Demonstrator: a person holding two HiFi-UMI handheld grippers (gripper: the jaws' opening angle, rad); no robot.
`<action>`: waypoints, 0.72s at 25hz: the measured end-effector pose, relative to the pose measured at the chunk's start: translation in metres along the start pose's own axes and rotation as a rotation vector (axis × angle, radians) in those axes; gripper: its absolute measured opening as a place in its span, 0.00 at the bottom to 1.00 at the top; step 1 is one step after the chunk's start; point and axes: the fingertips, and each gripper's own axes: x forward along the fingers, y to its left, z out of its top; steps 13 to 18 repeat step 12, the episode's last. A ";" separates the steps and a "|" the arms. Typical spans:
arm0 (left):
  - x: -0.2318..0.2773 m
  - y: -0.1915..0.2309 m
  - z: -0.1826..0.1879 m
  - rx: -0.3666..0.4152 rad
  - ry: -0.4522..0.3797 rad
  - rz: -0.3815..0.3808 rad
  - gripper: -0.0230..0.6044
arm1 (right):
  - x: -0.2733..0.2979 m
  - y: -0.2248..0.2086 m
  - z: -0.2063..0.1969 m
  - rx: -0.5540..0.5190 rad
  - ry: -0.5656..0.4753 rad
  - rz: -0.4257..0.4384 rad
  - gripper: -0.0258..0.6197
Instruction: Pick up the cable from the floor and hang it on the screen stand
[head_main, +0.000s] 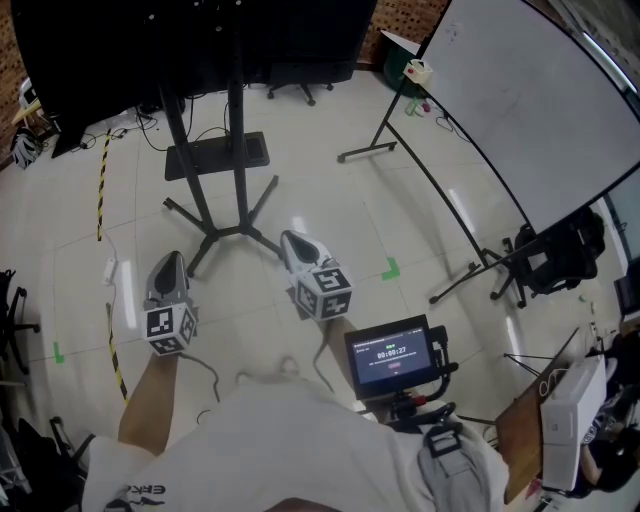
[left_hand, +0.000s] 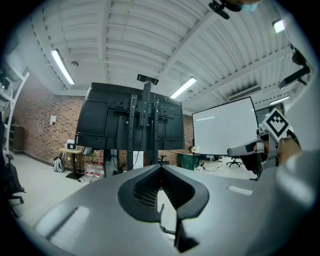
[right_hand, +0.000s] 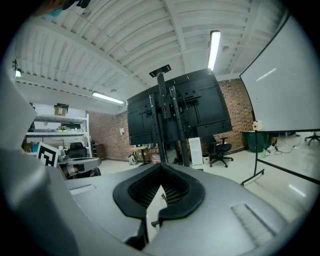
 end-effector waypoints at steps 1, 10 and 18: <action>0.000 0.000 0.000 0.001 -0.001 -0.002 0.04 | 0.000 0.000 0.000 0.000 -0.001 0.000 0.06; 0.000 -0.001 -0.004 -0.010 0.006 -0.007 0.04 | 0.001 0.003 -0.004 -0.001 0.008 -0.005 0.06; 0.000 0.000 -0.005 -0.011 0.007 -0.008 0.04 | 0.002 0.005 -0.004 -0.002 0.007 -0.006 0.06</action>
